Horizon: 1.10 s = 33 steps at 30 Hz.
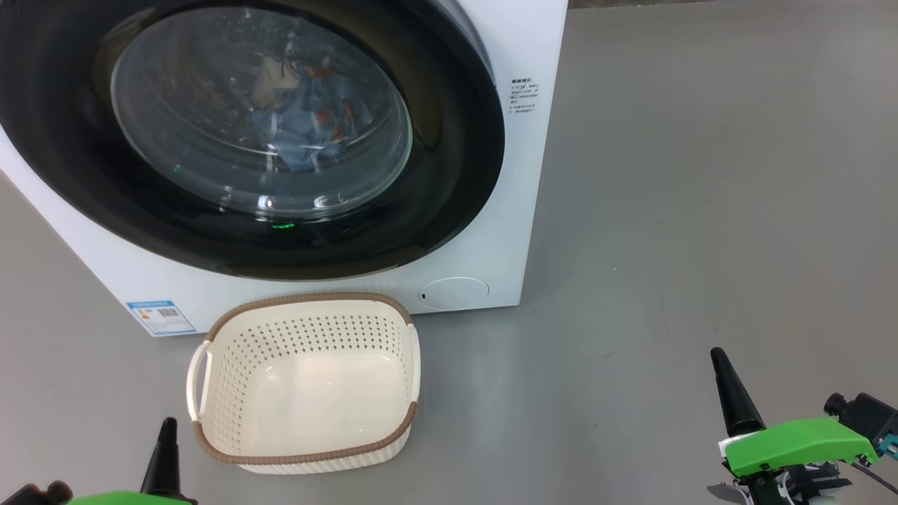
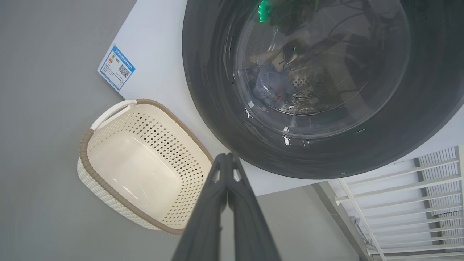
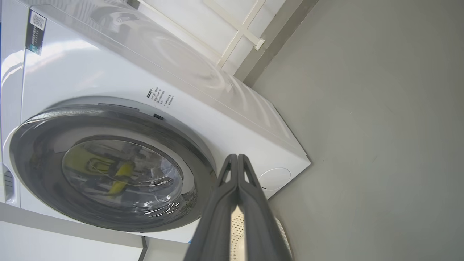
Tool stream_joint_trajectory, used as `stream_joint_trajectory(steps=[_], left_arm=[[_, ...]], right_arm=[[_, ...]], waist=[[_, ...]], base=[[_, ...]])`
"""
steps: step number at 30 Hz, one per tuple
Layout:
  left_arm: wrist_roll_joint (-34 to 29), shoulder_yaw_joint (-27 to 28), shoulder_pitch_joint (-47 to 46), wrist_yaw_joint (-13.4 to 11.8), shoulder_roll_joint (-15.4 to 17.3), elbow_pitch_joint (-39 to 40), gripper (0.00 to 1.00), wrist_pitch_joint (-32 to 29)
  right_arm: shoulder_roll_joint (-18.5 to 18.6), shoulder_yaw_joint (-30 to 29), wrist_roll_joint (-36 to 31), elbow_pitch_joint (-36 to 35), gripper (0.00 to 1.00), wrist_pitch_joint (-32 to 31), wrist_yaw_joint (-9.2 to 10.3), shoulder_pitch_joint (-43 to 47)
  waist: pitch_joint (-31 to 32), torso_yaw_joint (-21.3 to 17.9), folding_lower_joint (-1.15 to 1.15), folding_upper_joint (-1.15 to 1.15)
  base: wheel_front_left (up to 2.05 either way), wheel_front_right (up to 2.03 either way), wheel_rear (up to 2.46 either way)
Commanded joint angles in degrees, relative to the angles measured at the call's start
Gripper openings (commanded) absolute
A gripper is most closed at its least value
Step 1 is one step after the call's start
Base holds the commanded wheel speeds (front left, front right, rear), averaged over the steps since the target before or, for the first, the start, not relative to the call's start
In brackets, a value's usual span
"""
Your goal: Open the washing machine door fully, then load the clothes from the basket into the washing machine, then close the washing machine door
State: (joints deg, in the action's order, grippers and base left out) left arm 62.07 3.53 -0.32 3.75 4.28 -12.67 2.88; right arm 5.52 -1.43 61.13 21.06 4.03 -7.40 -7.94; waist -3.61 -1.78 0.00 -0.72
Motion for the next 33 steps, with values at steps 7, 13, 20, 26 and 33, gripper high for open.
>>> stream_joint_trajectory(steps=[7,13,20,26,33], left_arm=[[4.54,1.68,-2.96,-0.57,0.37,2.21,0.00,-1.48],[7.82,1.88,-3.32,-0.89,0.14,2.62,0.00,-2.48],[11.65,2.10,-3.75,-1.26,-0.13,3.09,0.00,-3.66],[14.37,2.26,-4.05,-1.52,-0.31,3.43,0.00,-4.49],[18.20,2.49,-4.47,-1.89,-0.58,3.90,0.00,-5.66]], right_arm=[[0.40,0.20,5.30,-2.21,0.00,-1.20,-0.06,-0.50],[0.53,0.17,9.20,-2.64,0.00,-1.89,-0.06,-0.46],[0.74,0.21,13.82,-3.16,0.00,-2.64,-0.07,-0.40],[0.93,0.31,17.15,-3.53,0.00,-3.12,-0.07,-0.36],[1.27,0.52,21.93,-4.08,0.00,-3.73,-0.08,-0.30]], waist=[[0.43,0.24,0.00,0.00],[0.77,0.44,0.00,0.00],[1.18,0.66,0.00,0.00],[1.46,0.82,0.00,0.00],[1.87,1.05,0.00,0.00]], base=[[0.00,0.00,0.00],[0.00,0.00,0.00],[0.00,0.00,0.00],[0.00,0.00,0.00],[0.00,0.00,0.00]])
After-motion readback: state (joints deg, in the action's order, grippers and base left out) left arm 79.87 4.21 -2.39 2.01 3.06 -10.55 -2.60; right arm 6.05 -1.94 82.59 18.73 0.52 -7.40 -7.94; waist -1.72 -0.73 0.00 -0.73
